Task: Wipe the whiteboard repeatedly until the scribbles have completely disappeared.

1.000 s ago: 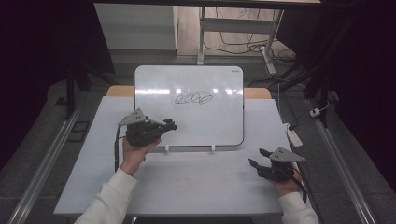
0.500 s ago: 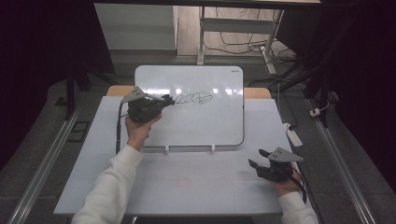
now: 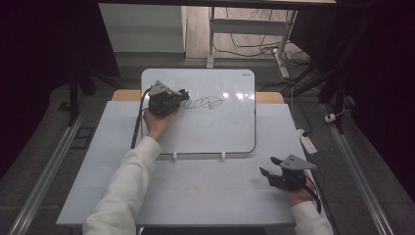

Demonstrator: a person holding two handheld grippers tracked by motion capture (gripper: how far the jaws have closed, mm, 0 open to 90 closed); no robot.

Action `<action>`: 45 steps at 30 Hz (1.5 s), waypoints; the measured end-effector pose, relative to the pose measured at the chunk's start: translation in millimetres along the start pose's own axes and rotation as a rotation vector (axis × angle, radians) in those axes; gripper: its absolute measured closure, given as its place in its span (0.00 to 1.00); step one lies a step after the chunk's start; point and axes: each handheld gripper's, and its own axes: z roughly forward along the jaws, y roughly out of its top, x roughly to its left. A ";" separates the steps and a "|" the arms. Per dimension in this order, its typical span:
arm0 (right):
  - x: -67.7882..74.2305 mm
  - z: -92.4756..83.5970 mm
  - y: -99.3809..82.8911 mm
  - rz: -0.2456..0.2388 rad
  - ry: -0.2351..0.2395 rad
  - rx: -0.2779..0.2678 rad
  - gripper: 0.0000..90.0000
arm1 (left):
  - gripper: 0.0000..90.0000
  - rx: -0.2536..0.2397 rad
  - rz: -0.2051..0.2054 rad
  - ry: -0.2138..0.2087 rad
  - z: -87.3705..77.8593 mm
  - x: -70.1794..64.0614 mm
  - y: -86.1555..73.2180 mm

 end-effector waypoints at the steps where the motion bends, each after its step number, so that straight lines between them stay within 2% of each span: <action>1: -0.1 0.0 0.0 0.001 0.000 0.000 0.44 | 0.87 0.002 -0.002 0.001 3.9 -0.7 0.5; 6: -0.2 0.3 0.0 0.001 0.001 -0.001 0.44 | 0.87 0.006 0.016 0.003 21.1 -10.3 5.5; 8: -0.2 0.3 0.1 -0.002 0.001 -0.002 0.44 | 0.87 0.005 0.007 -0.011 30.3 -16.9 7.6; 11: 0.2 0.6 0.2 0.001 0.002 -0.003 0.44 | 0.87 0.015 0.013 -0.051 46.9 -33.4 9.1; 14: 0.9 0.9 0.2 0.000 0.003 0.002 0.44 | 0.87 0.028 0.046 -0.081 63.3 -51.8 8.6; 17: 0.3 0.1 0.0 0.003 -0.001 0.002 0.44 | 0.87 0.023 0.055 -0.065 65.3 -52.4 12.4; 19: -0.2 -0.1 -0.4 0.007 -0.002 0.001 0.44 | 0.87 0.007 0.038 -0.031 61.5 -46.0 16.5; 21: 0.3 0.0 -0.5 0.009 -0.002 0.002 0.44 | 0.87 0.002 0.014 -0.027 59.6 -40.8 18.5; 23: 1.7 0.0 -0.4 0.005 -0.001 0.003 0.44 | 0.87 0.010 0.027 -0.033 62.2 -45.0 16.8; 25: 2.4 0.3 -0.1 -0.002 0.001 0.002 0.44 | 0.87 0.025 0.043 -0.070 69.4 -56.5 12.2; 27: 2.9 0.3 0.0 -0.004 0.000 0.005 0.43 | 0.87 0.037 0.070 -0.088 75.2 -67.1 9.0; 29: 2.6 -0.2 0.2 -0.004 -0.002 0.003 0.43 | 0.87 0.039 0.098 -0.087 77.5 -73.1 7.9; 30: 2.5 -0.9 0.1 0.001 -0.004 0.002 0.43 | 0.87 0.038 0.099 -0.086 76.9 -71.5 8.5; 32: 1.6 -1.7 -0.2 0.004 -0.004 0.001 0.43 | 0.87 0.023 0.077 -0.063 72.6 -62.5 11.3; 33: 1.4 -1.7 -0.4 0.005 -0.005 0.000 0.43 | 0.87 0.012 0.053 -0.046 69.5 -56.5 13.5; 35: 1.3 -1.1 -0.6 0.003 -0.001 0.000 0.43 | 0.87 0.005 0.037 -0.041 68.8 -54.6 14.9; 36: 1.9 -0.6 -0.7 0.005 0.001 0.002 0.43 | 0.87 0.007 0.046 -0.038 70.1 -58.0 14.3; 38: 2.8 0.2 -0.6 0.002 0.004 0.004 0.43 | 0.87 0.021 0.057 -0.070 76.5 -68.7 9.6; 41: 3.2 0.2 -0.2 -0.004 0.004 0.003 0.43 | 0.87 0.039 0.104 -0.097 85.8 -86.5 3.2; 43: 2.8 -0.6 -0.3 -0.002 0.002 0.001 0.43 | 0.87 0.039 0.124 -0.086 85.1 -86.9 4.3; 45: 2.4 -1.1 -0.5 0.003 0.001 0.001 0.43 | 0.87 0.028 0.113 -0.055 80.0 -77.3 8.5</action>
